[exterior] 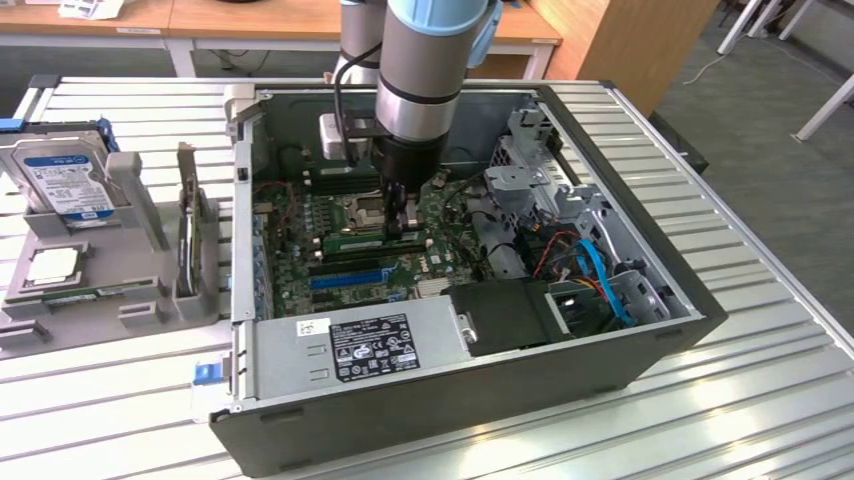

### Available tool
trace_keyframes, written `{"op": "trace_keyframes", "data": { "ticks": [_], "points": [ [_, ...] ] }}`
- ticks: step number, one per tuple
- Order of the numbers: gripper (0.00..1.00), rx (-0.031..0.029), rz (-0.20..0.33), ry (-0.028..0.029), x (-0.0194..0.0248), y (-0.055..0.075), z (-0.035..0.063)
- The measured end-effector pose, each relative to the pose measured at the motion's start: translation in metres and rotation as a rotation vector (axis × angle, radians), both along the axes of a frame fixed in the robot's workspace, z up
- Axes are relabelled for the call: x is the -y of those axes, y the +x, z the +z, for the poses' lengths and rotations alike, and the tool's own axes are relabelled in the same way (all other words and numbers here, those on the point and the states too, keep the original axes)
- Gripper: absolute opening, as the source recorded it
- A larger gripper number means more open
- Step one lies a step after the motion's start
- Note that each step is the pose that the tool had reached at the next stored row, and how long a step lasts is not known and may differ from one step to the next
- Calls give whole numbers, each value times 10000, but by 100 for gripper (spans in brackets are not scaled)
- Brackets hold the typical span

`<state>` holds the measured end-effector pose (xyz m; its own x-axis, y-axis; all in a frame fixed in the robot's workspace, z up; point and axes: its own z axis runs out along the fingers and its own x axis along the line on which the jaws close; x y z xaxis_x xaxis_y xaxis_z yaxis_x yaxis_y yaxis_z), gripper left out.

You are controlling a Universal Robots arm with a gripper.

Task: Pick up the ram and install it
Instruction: 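Insert the ram into the slot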

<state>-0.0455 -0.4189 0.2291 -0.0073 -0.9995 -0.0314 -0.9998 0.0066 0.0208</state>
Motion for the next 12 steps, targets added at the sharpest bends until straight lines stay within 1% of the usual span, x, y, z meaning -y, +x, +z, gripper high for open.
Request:
{"op": "trace_keyframes", "data": {
  "ticks": [12],
  "points": [
    [12,0,0,0,0,0,-11]
  ]
}}
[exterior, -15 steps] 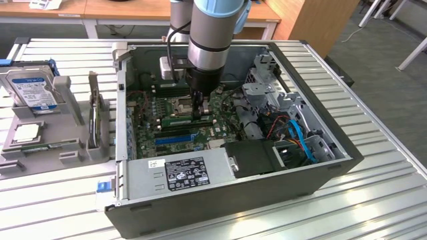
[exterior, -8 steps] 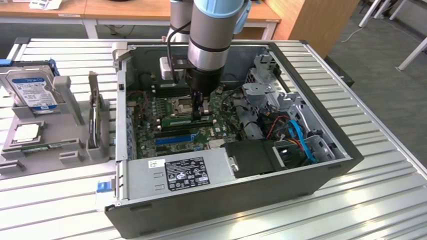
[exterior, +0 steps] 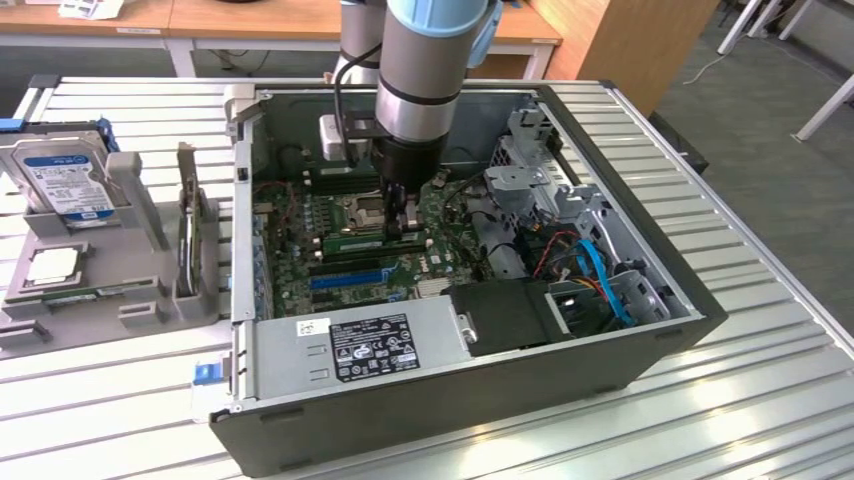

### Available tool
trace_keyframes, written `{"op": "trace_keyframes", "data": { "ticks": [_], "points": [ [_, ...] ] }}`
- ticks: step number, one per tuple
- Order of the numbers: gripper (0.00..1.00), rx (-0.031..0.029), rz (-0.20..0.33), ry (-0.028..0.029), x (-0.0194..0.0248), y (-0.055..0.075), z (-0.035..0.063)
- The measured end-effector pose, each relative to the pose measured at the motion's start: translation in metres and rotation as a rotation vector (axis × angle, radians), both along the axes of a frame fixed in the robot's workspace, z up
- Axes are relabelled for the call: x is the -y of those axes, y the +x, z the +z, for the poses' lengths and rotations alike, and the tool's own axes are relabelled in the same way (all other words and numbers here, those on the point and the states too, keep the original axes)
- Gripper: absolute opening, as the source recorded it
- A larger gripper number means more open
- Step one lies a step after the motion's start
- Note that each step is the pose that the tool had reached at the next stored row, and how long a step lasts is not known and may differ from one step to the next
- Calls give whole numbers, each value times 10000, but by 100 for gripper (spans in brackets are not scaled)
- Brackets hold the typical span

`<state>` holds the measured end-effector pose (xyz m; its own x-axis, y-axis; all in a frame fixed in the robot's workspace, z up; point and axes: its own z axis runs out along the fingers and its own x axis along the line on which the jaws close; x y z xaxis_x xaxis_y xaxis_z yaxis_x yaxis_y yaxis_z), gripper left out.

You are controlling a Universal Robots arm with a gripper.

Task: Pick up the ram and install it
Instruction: 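Insert the ram into the slot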

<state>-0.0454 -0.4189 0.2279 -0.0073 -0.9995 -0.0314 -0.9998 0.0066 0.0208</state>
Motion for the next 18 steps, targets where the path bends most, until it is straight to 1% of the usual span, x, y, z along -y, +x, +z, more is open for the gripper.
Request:
{"op": "trace_keyframes", "data": {
  "ticks": [7,8,18],
  "points": [
    [12,-2,0,-2,0,0,-26],
    [12,-2,0,-2,0,0,-47],
    [13,0,0,1,0,0,-49]
  ]
}}
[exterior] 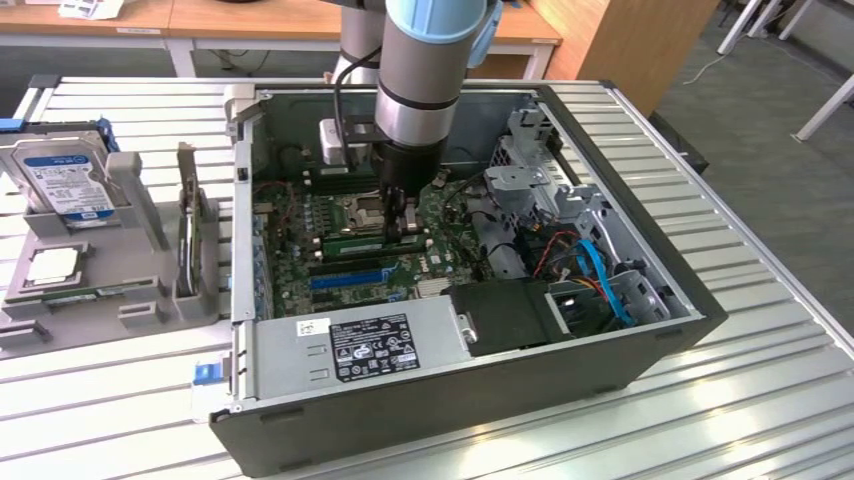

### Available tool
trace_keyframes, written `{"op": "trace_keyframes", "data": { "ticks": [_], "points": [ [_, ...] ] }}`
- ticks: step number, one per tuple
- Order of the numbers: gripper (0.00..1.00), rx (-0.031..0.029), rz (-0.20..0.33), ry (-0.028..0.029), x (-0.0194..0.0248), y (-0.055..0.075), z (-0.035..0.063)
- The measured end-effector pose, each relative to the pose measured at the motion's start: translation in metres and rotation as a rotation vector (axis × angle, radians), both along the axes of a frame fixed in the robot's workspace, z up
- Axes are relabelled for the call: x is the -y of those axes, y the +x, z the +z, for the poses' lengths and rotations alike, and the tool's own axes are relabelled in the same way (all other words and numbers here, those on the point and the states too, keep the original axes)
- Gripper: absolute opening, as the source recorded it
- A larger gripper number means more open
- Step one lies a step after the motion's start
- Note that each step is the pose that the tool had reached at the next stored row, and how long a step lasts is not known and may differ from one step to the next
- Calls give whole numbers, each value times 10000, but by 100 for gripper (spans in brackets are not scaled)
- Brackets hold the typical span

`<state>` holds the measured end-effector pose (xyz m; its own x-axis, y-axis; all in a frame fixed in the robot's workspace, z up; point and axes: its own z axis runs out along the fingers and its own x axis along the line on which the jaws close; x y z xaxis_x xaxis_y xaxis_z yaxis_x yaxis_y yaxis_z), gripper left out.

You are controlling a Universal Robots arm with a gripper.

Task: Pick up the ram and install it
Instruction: 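Insert the ram into the slot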

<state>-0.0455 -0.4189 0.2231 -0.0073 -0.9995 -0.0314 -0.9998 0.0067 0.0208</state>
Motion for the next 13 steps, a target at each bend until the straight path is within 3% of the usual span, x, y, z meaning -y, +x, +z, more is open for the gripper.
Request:
{"op": "trace_keyframes", "data": {
  "ticks": [1,2,13],
  "points": [
    [13,1,0,0,0,0,0],
    [19,0,0,0,0,0,0],
    [20,-1,0,-2,0,0,1]
  ]
}}
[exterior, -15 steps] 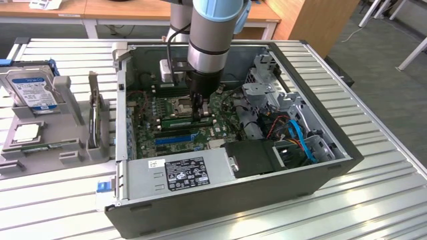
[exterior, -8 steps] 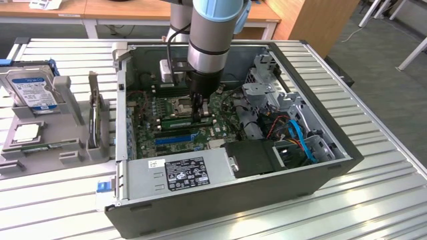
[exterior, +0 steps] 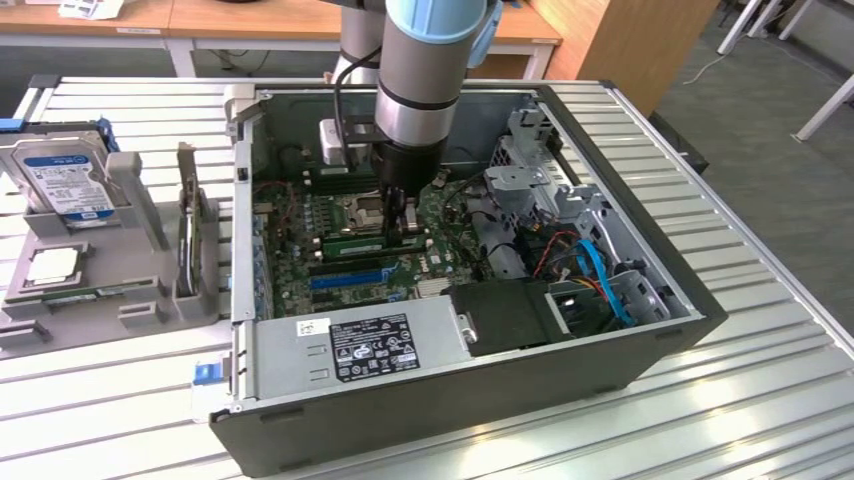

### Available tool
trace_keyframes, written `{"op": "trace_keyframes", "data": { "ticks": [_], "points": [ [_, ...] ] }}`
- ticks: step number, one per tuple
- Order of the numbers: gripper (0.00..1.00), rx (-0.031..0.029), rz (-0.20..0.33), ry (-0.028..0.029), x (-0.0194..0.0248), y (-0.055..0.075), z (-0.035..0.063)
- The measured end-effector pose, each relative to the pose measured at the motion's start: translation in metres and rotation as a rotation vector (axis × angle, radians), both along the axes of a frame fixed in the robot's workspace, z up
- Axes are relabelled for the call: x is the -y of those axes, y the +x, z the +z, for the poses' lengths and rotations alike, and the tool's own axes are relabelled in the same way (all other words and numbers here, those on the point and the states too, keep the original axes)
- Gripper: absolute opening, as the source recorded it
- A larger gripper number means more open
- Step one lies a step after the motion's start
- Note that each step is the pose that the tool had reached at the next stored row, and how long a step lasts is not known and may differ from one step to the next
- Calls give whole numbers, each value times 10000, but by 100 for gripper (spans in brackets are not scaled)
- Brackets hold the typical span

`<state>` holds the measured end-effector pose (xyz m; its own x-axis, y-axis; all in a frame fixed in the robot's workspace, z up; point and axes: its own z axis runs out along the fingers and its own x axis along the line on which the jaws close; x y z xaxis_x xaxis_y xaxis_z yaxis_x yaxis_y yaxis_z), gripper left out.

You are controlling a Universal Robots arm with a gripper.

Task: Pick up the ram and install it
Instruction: 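Insert the ram into the slot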

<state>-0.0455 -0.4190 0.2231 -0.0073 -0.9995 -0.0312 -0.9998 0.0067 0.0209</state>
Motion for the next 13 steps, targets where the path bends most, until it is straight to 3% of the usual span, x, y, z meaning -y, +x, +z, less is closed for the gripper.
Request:
{"op": "trace_keyframes", "data": {
  "ticks": [1,9,13],
  "points": [
    [26,0,0,0,0,0,0],
    [26,-1,0,-2,0,0,9],
    [26,0,-1,1,0,0,121]
  ]
}}
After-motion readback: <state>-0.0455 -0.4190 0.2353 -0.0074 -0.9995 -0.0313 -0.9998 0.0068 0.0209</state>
